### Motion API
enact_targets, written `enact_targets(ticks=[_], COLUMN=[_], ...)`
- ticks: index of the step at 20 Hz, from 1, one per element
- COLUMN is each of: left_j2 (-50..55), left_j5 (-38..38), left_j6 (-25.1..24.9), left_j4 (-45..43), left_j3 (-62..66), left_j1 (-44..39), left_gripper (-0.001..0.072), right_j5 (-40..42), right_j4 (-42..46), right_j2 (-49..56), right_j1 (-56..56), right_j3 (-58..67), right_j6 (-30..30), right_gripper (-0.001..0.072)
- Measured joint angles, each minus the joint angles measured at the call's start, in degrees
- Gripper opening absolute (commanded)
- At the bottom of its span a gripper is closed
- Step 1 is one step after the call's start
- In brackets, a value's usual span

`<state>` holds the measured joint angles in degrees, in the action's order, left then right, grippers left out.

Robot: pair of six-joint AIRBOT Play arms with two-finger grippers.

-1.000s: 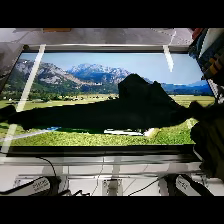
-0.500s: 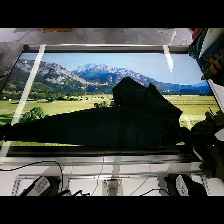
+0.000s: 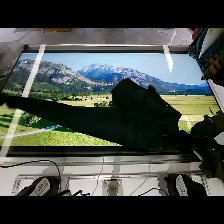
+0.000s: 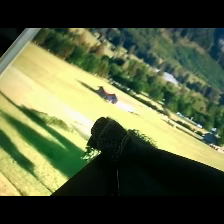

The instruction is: Fold the clothes and pants, and hang the long-sleeved shirts on hangers.

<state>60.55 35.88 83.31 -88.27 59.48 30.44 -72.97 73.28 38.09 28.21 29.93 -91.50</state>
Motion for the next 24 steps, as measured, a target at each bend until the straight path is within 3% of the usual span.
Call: enact_targets(ticks=[6,12,13,14,15,17,24], left_j2=[3.43,9.2,9.79,10.19,10.51,10.86,11.21], left_j5=[12.5,18.14,17.97,17.35,16.09,14.29,11.72], left_j6=[-0.22,-0.22,-0.22,-0.24,-0.24,-0.2,-0.22], left_j4=[-10.05,-17.7,-18.14,-18.56,-19.21,-19.61,-19.41], left_j3=[-6.32,-11.58,-11.85,-12.02,-12.15,-12.28,-10.84], left_j1=[-0.11,9.14,10.84,12.26,13.49,14.95,16.15], left_gripper=[0.0016,0.0016,0.0042,0.0272,0.0654,0.07,0.0694], right_j5=[-5.2,-9.29,-9.88,-10.32,-10.84,-10.99,-11.93], right_j4=[2.08,3.04,2.99,2.97,2.97,3.17,3.37], right_j2=[-0.92,-1.03,-1.03,-1.03,-1.03,-1.01,-0.9], right_j1=[0.0,0.0,0.0,0.0,0.0,0.0,0.02], right_j3=[-0.04,-0.04,-0.04,-0.04,-0.04,-0.04,0.68], right_j6=[-0.42,-0.42,-0.42,-0.42,-0.42,-0.42,0.0], right_gripper=[0.0047,0.0047,0.0048,0.0058,0.0166,0.0513,0.0531])
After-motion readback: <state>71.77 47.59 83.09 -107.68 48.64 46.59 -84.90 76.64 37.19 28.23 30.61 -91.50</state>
